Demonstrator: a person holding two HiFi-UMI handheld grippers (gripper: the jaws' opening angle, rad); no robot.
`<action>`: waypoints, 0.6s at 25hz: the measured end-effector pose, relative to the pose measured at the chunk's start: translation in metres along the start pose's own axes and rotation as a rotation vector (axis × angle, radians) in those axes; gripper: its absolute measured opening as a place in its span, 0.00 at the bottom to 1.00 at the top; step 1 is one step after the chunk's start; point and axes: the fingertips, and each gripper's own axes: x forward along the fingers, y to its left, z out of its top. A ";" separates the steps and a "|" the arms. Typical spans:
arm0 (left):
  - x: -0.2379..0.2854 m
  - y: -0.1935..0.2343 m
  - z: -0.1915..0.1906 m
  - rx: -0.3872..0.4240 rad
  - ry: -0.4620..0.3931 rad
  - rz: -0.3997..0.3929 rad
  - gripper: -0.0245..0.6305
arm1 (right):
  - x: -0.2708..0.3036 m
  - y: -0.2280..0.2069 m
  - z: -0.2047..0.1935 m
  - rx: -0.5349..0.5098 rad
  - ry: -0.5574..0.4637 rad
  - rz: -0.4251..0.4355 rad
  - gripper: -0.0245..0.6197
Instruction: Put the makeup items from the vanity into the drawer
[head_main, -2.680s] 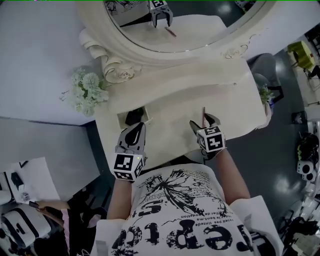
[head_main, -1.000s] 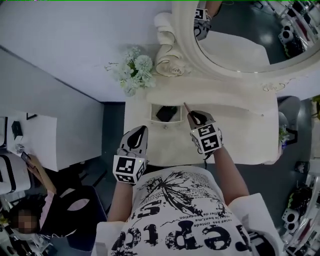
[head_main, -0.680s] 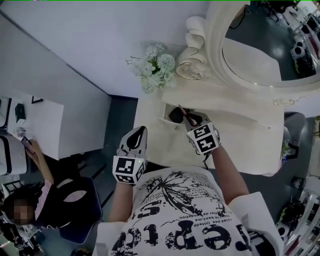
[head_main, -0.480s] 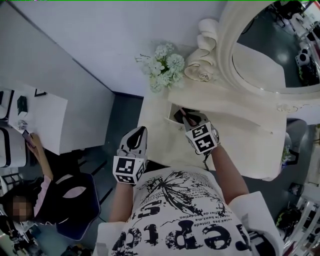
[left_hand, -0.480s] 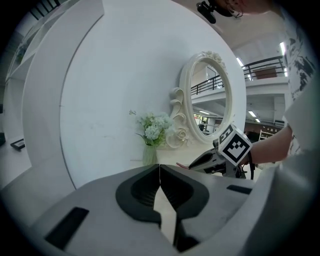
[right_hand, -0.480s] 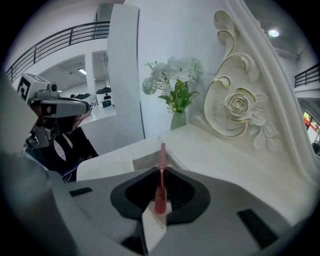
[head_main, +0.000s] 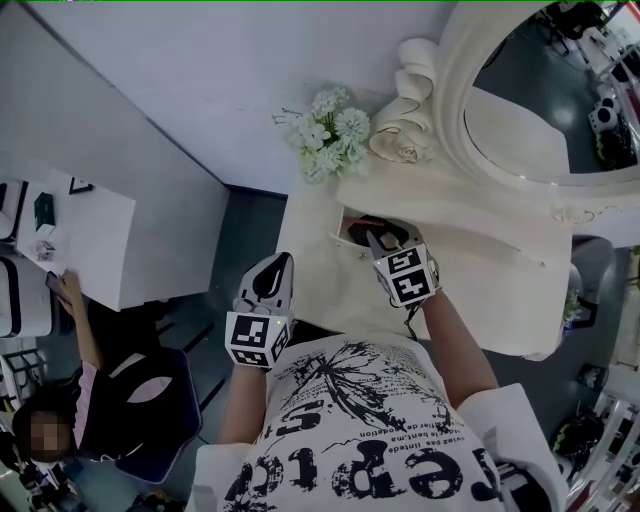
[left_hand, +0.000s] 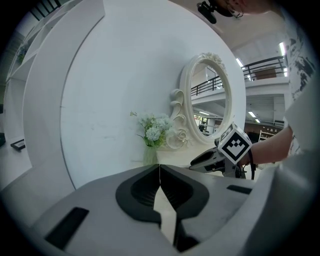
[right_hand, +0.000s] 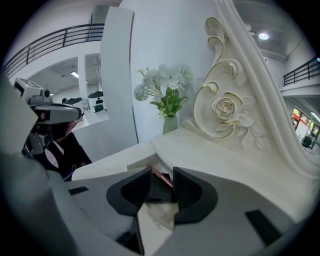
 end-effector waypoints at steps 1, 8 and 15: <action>0.001 -0.001 0.001 0.003 -0.002 -0.006 0.07 | -0.002 -0.002 0.000 0.012 -0.006 -0.007 0.24; 0.009 -0.016 0.009 0.029 -0.018 -0.063 0.07 | -0.033 -0.011 0.006 0.139 -0.086 -0.012 0.15; 0.022 -0.032 0.032 0.076 -0.057 -0.128 0.07 | -0.088 -0.017 0.037 0.190 -0.328 -0.032 0.08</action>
